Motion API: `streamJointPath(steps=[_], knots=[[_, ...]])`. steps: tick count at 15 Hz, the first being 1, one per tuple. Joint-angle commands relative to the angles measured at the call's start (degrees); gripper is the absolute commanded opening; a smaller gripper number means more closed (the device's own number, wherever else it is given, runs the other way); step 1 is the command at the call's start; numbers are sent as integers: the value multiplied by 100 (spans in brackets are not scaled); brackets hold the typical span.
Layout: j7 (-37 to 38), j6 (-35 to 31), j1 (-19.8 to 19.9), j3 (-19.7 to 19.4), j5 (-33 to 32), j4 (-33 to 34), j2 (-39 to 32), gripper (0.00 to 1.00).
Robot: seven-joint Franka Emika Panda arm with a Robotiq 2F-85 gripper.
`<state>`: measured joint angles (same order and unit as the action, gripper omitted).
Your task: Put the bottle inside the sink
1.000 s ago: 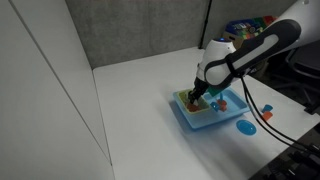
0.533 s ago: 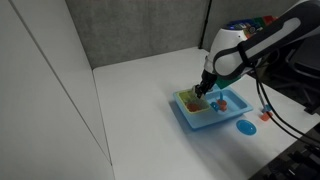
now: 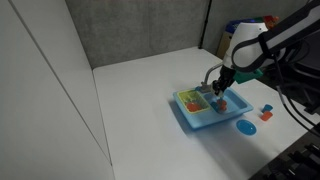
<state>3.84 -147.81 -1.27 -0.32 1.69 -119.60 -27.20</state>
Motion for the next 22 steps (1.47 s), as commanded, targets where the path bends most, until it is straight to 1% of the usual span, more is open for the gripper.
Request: streamJointPath(steps=[1,6,9,15,22], knots=[[293,130,145,-217,87,-366,356,11],[565,146,429,-547,161,-503,324,11],[540,224,637,-633,319,-572,230,11],[394,391,916,-591,636,-694,70,11],[235,446,914,-447,710,-690,-122,11]])
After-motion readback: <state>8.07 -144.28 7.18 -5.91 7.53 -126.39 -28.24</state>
